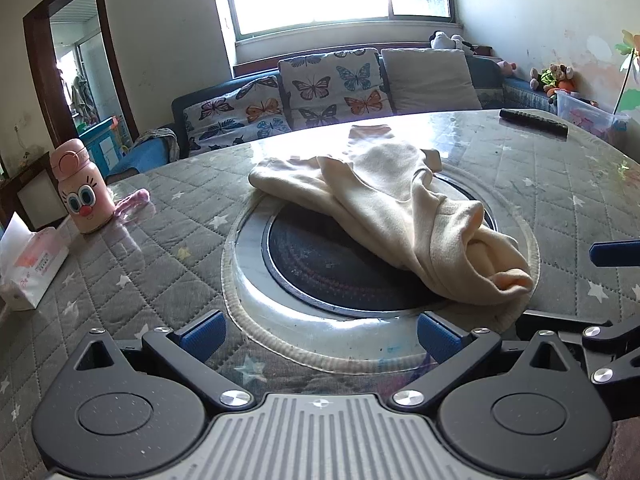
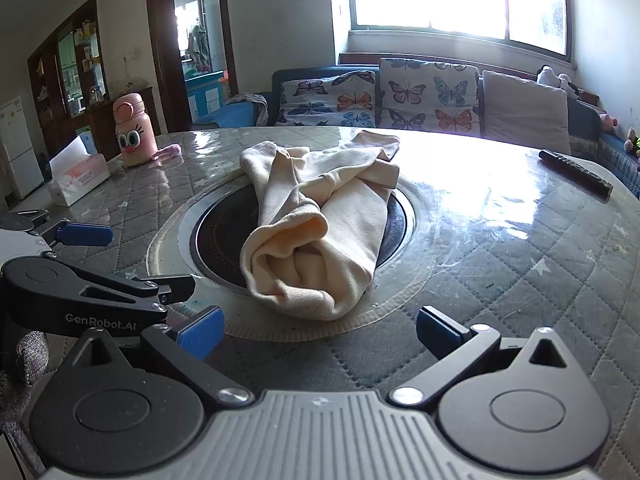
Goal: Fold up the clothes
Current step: 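Move both grippers toward the crumpled cream shirt on the table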
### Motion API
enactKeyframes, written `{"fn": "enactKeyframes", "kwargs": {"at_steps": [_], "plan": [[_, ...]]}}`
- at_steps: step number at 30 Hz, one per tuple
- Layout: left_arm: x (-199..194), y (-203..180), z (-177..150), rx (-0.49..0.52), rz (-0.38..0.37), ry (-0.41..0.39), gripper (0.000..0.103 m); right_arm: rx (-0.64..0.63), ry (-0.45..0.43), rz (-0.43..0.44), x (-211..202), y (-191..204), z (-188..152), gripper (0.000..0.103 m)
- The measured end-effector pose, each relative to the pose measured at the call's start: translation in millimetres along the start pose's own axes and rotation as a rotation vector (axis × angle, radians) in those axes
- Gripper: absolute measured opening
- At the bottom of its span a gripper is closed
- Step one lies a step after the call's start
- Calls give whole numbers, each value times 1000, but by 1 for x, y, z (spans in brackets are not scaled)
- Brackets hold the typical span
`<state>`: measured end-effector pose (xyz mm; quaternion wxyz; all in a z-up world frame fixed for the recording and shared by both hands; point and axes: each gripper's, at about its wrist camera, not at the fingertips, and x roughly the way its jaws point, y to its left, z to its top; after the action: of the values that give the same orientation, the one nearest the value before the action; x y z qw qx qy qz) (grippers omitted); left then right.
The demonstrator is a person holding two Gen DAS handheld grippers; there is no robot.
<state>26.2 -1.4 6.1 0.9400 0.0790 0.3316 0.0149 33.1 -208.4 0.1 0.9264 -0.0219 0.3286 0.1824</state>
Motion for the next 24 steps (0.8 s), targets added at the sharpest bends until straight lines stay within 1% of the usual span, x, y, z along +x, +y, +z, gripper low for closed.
{"fn": "enactKeyframes", "kwargs": {"at_steps": [17, 24], "plan": [[5, 2, 8, 11, 0, -1, 103, 6, 3, -4, 4, -2, 7, 103], [10, 9, 15, 8, 9, -6, 103, 2, 0, 7, 10, -6, 20, 103]]}}
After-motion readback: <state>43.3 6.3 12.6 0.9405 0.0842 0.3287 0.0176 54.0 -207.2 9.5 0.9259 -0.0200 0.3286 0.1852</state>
